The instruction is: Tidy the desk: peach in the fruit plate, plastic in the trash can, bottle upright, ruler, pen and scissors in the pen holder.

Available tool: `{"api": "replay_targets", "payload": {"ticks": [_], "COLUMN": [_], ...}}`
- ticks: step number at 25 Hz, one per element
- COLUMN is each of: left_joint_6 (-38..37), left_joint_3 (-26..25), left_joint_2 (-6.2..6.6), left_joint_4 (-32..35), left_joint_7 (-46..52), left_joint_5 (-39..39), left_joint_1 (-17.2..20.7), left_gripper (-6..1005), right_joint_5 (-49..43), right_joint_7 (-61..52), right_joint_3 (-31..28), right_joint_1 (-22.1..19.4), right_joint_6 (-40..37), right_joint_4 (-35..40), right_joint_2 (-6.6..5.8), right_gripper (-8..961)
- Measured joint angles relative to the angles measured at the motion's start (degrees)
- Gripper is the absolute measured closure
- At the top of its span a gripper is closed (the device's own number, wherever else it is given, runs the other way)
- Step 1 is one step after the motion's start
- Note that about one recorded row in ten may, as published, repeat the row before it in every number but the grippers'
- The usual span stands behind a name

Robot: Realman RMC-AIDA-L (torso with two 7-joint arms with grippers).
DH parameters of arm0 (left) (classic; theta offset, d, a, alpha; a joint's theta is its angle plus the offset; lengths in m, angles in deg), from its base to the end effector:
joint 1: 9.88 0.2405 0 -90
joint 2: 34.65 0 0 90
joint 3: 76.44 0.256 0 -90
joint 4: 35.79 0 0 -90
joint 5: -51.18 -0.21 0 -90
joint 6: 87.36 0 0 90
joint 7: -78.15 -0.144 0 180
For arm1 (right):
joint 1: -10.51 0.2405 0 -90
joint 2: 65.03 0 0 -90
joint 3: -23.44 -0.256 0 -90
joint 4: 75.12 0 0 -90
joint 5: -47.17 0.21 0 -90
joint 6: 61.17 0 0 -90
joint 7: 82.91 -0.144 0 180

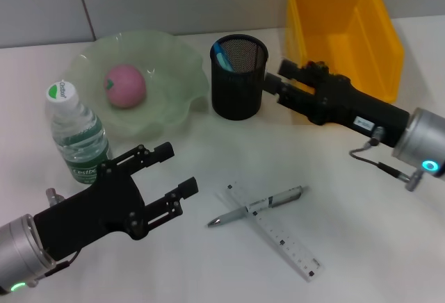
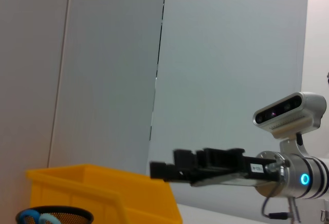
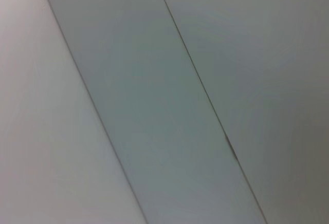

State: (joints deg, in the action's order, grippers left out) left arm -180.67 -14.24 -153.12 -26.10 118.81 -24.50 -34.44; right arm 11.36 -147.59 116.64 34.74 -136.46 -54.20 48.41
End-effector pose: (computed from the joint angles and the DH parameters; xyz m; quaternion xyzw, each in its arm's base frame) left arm -0.2670 0.2606 -0.0535 -0.8888 -0.1218 -0.4046 0.1777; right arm 0.2623 0.3250 -0.0215 -0.8285 0.2922 0.4269 0.2145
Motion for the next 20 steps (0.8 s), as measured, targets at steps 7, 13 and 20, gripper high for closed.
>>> {"api": "replay_targets", "payload": {"ticks": [7, 13, 20], "left_joint_6": [1.27, 2.13, 3.37], "left_joint_3": [0.14, 0.38, 2.63], "left_joint_2": [0.09, 0.14, 0.11], "left_joint_4": [0.67, 0.76, 0.70], "left_joint_7": [1.88, 2.33, 3.23], "left_joint_5": [0.00, -0.04, -0.08], "left_joint_1": [0.23, 0.35, 0.51], "left_gripper": [328, 328, 328], "right_joint_5": [-13.60, -31.04, -42.16], "right_joint_7": [-13.96, -24.83, -31.25], "right_joint_3": [-4.62, -11.27, -14.60], "right_joint_1": [2.98, 5.59, 7.93], "right_joint_6": [-1.26, -2.15, -4.71], "right_joint_4": [-2.30, -1.55, -0.83], "right_joint_2": [-3.25, -4.95, -6.68], "right_gripper": [327, 321, 320]}}
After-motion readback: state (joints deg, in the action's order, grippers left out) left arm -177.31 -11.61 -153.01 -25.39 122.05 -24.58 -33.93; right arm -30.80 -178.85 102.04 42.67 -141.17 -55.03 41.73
